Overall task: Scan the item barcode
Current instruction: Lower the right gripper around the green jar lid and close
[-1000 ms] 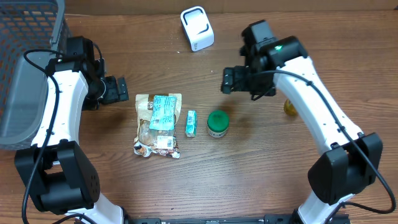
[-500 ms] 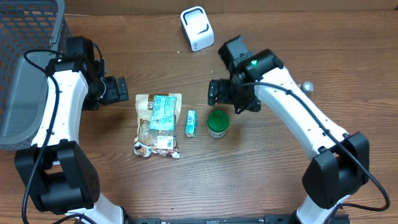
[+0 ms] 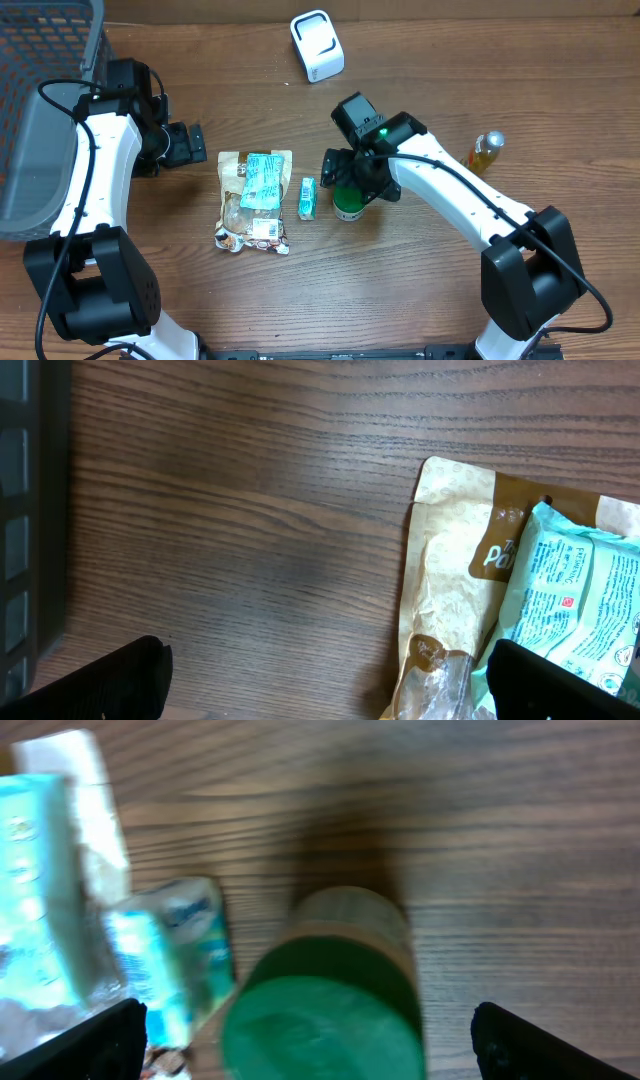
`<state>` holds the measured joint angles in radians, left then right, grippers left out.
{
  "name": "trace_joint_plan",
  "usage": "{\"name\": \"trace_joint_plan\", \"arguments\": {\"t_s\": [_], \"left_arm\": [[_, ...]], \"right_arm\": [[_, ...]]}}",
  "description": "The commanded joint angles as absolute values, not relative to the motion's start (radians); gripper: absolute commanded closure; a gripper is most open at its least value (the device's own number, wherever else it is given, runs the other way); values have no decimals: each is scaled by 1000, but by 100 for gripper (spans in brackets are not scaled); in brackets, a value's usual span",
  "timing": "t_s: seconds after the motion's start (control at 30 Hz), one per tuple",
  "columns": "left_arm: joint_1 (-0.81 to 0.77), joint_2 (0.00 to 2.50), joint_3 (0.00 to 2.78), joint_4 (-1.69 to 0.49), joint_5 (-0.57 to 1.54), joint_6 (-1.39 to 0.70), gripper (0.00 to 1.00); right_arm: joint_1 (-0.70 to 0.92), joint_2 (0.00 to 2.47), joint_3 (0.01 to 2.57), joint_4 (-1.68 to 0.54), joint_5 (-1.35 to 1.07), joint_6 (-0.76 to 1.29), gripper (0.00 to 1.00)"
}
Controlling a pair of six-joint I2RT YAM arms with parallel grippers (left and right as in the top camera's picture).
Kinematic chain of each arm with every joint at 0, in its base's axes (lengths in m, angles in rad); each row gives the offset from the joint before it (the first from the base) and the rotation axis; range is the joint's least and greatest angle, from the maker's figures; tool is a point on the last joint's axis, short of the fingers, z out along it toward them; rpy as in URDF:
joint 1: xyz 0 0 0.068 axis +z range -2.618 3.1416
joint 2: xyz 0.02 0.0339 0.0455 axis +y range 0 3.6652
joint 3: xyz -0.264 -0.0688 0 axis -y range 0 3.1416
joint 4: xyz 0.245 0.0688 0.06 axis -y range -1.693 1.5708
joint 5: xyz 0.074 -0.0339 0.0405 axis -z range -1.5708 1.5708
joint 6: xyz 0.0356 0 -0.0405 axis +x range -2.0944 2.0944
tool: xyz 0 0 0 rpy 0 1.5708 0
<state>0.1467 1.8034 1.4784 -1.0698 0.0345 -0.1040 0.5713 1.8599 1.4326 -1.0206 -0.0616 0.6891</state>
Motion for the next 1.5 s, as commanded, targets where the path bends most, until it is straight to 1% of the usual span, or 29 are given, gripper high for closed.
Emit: {"name": "trace_joint_plan", "arguments": {"t_s": [0.0,0.43,0.53,0.67,0.73,0.8,0.87,0.9,1.23,1.3,1.4,1.47], "left_arm": [[151,1818,1501,-1069,42,-97,0],[151,1818,1501,-1069,42,-97,0],[151,1818,1501,-1069,42,-97,0],[151,1818,1501,-1069,42,-97,0],[151,1818,1501,-1069,42,-97,0],[151,1818,1501,-1069,42,-97,0],[151,1818,1501,-1069,42,-96,0],[151,1818,1501,-1069,42,-97,0],[151,1818,1501,-1069,42,-96,0],[151,1818,1501,-1069,42,-97,0],[151,1818,1501,-1069,42,-97,0],[151,1818,1501,-1069,42,-97,1]], "right_arm": [[578,1842,1386,-1005,-8,791,0],[578,1842,1348,-992,-9,785,0],[578,1842,1348,-992,-10,785,4],[578,1842,1348,-993,-30,785,4],[578,1842,1348,-992,-31,785,8],[578,1842,1348,-992,-31,785,18],[578,1842,1348,-992,-32,786,26],[578,1842,1348,-992,-37,786,28],[578,1842,1348,-992,-27,783,29],[578,1842,1348,-992,-14,738,29],[578,1842,1348,-993,-8,683,34],[578,1842,1348,-994,-8,663,34]]}}
